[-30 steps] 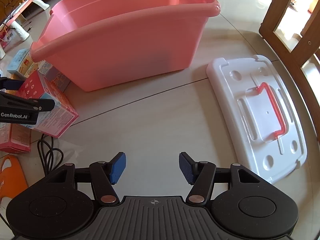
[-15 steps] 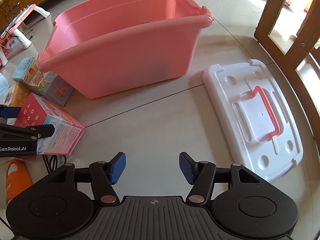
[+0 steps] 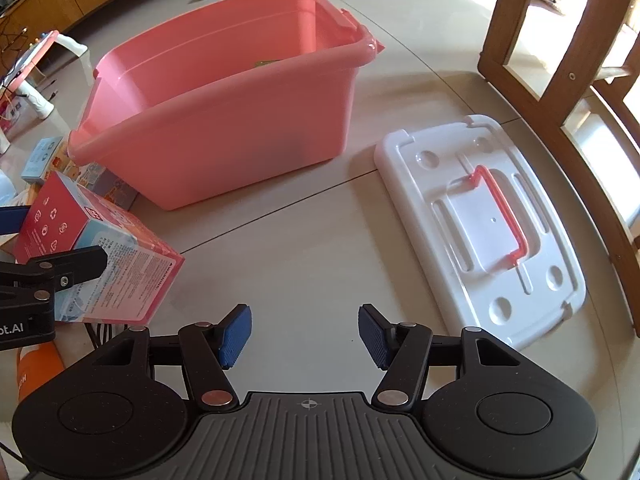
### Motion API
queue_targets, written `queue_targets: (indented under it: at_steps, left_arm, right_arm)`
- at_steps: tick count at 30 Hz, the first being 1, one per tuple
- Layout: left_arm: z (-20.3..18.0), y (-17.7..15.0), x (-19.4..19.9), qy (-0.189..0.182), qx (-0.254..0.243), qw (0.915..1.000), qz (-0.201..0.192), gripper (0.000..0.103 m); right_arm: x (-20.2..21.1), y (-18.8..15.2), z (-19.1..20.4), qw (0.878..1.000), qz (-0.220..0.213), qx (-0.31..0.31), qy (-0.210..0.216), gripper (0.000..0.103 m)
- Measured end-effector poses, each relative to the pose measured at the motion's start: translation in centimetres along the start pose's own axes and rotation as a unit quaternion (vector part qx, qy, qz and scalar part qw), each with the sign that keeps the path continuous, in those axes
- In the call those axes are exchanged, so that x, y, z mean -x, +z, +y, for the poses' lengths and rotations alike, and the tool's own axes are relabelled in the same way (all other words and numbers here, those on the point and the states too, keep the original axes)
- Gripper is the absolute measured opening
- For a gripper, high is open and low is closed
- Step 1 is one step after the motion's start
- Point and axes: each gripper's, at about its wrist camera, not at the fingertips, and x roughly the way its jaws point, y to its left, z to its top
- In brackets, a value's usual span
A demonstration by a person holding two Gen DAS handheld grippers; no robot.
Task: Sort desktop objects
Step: 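Close the left gripper on the red box and lift it, then carry the red box over the pink bin and lower it inside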
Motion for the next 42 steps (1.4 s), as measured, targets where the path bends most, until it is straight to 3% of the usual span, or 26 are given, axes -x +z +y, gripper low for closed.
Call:
queue_targets:
  at_steps: [20,33,42]
  left_arm:
    - [-3.0,5.5,3.3,-0.013,-0.003,0.9978,-0.065,0.077]
    - [-3.3,9.3,4.4,-0.04,0.034,0.993,-0.106,0.077]
    - [-0.7,12.2,4.3,-0.026,0.084,0.9876,-0.13,0.077]
  right_arm:
    - [1.0,0.6,-1.8,0.999,-0.022,-0.01,-0.021,0.056]
    - [-0.7,0.4,-3.4,0.999,-0.003,-0.052,-0.014,0.056]
    - [-1.7,0.5,-3.5,0.998,0.002,-0.063,-0.008,0.056]
